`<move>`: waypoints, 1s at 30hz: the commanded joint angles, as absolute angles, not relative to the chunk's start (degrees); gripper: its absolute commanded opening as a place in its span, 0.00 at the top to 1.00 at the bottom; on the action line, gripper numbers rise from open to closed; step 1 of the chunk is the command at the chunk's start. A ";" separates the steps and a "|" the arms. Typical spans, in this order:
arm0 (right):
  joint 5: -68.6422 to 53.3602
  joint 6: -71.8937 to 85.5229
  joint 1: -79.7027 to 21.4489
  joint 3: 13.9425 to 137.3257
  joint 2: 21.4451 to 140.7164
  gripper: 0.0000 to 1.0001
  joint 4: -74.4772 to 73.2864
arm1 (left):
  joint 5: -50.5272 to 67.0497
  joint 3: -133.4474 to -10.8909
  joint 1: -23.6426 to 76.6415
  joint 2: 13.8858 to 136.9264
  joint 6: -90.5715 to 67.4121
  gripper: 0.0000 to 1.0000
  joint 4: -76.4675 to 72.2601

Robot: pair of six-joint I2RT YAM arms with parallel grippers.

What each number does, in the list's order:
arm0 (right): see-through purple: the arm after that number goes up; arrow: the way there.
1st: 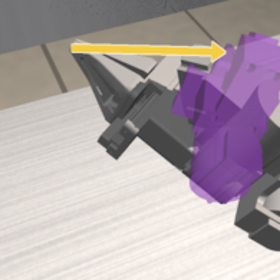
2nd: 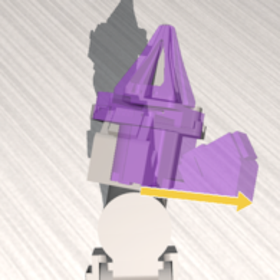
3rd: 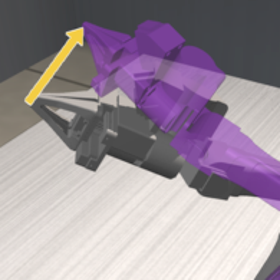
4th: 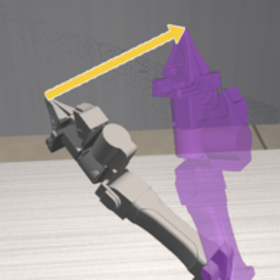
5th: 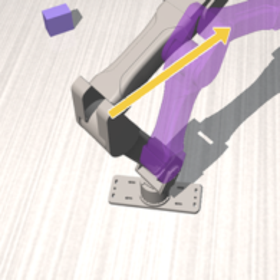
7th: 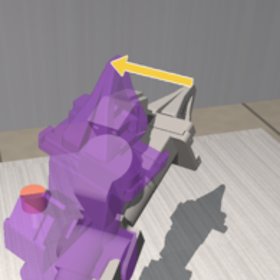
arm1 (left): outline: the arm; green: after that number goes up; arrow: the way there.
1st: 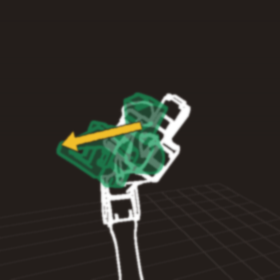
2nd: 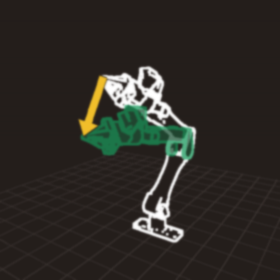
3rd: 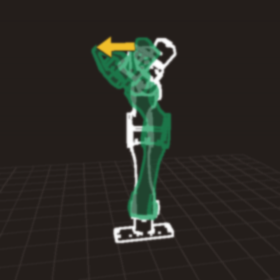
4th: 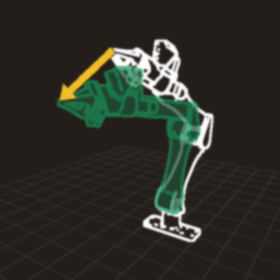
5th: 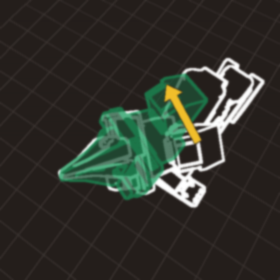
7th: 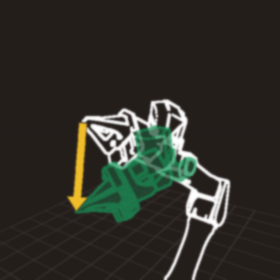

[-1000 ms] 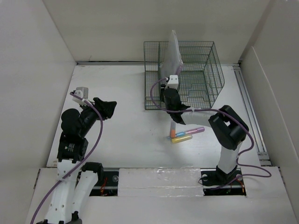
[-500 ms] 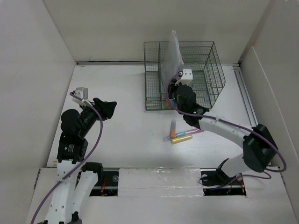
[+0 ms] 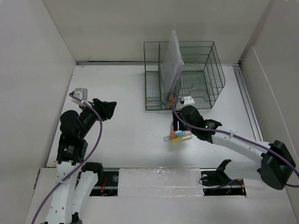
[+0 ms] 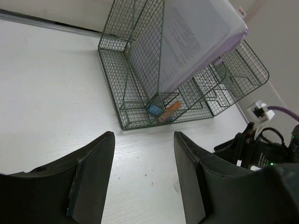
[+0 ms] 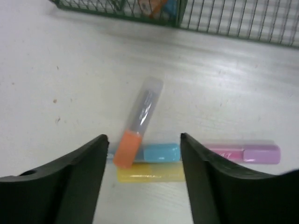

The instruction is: Organize the desk

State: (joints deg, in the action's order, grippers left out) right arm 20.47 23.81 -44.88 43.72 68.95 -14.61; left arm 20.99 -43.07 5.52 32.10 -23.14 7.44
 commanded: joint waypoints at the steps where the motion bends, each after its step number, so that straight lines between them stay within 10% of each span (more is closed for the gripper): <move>1: 15.93 24.87 -44.66 43.24 69.51 0.28 -17.85 | 22.06 -42.80 5.27 31.46 -22.94 0.50 4.22; 9: 11.25 24.35 -44.74 48.43 83.75 0.14 -10.29 | 21.97 -42.72 5.27 32.17 -22.68 0.50 4.66; 24: 15.64 25.31 -44.74 47.02 91.85 0.77 -3.61 | 22.06 -42.71 5.27 32.78 -22.68 0.50 4.75; 30: 17.66 24.70 -46.41 45.53 83.95 0.80 -2.55 | 22.50 -42.80 5.27 32.96 -22.76 0.50 4.48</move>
